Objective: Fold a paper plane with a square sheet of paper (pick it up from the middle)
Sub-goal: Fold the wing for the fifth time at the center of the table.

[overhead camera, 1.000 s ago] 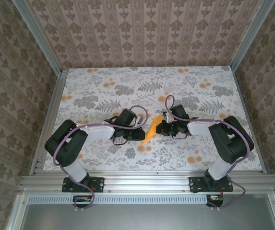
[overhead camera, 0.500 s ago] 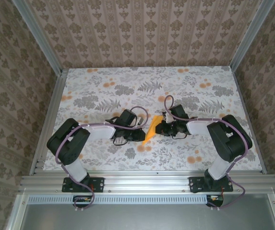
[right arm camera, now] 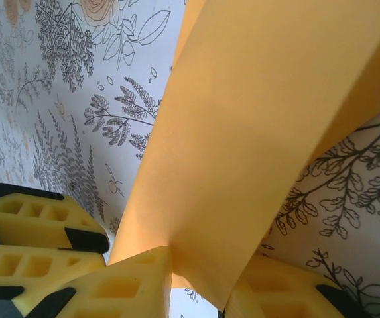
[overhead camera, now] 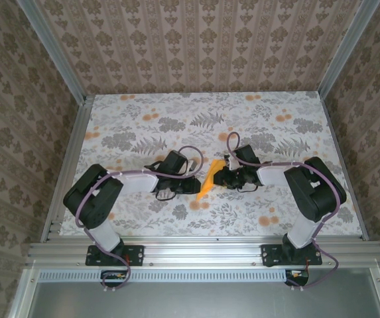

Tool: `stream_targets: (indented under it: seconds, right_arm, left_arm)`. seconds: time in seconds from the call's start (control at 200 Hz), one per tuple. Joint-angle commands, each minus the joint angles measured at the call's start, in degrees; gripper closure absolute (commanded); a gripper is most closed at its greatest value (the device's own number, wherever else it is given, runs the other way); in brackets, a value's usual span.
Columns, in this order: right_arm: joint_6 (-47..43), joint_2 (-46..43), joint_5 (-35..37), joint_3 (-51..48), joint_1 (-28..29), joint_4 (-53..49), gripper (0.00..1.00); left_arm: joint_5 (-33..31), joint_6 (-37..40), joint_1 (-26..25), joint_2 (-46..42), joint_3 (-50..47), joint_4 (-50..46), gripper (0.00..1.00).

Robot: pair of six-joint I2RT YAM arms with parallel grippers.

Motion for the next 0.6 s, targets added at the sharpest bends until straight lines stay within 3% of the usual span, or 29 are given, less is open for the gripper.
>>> stream_targets:
  seconds: [0.0,0.265,0.6]
  right_arm:
    - [-0.01,1.88,0.60,1.31,-0.28,0.82,0.73]
    - [-0.07,2.13,0.80,1.64,-0.28,0.11,0.70]
    - [0.36,2.51,0.17,1.84,-0.32,0.38,0.66]
  left_arm:
    - [1.37,-2.38,1.37,-2.83,-1.68,4.55,0.74]
    - [5.33,-1.24,2.36,-0.33,-1.14,5.67,0.66]
    - [4.64,2.57,2.07,3.42,2.88,1.42,0.68]
